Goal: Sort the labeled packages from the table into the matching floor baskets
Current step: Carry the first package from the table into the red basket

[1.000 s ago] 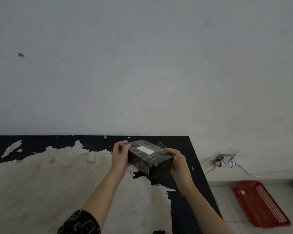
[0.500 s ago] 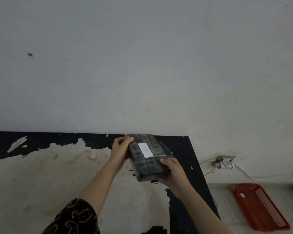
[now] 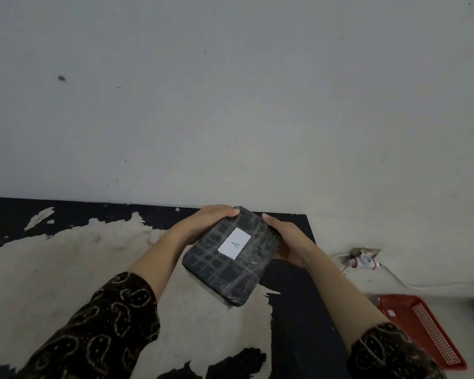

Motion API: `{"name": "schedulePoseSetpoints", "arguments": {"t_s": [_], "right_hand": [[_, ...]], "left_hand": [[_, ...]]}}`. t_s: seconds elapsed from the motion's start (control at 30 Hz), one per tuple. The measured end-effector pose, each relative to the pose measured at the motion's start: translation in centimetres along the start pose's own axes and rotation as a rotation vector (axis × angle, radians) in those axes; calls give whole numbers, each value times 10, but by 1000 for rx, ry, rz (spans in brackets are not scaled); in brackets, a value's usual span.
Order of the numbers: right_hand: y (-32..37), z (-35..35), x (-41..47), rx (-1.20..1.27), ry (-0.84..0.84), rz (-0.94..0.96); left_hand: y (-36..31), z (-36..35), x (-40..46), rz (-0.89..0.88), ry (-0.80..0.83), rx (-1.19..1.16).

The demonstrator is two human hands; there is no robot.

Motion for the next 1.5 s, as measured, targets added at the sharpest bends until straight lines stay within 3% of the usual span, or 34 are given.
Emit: {"name": "schedulePoseSetpoints", "arguments": {"t_s": [0.13, 0.2, 0.3, 0.37, 0.47, 0.63, 0.73, 1.0, 1.27, 1.5], "right_hand": [[-5, 11, -5, 11, -161, 96], [-10, 16, -13, 100, -286, 144], [-19, 15, -27, 171, -417, 190], [-25, 9, -37, 197, -491, 206], [-35, 0, -53, 169, -583, 233], [-41, -2, -73, 106, -654, 323], [-39, -7, -77, 93, -592, 339], [-32, -41, -59, -25, -226, 223], [-28, -158, -75, -115, 22, 264], [-47, -311, -145, -145, 271, 275]], "left_hand": [[1, 1, -19, -6, -23, 118], [6, 12, -32, -51, -150, 171], [23, 26, -51, -185, -451, -3], [41, 21, -61, -231, -546, -230], [60, 4, -67, -220, -553, -381], [72, -11, -74, -146, -420, -399], [74, -17, -83, -162, -420, -368], [96, 3, -128, -144, -555, -355], [157, 61, -249, -201, -965, -239], [275, 106, -423, -73, -1293, -278]]}}
Point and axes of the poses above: each hand's wrist, its own x-axis towards the middle knuckle, its own z-axis out of the back of the hand, y = z × x, the point moved 6 cm from there along x, towards the middle knuckle, and after that the axes turned 12 degrees about z, right-handed, at the moved point
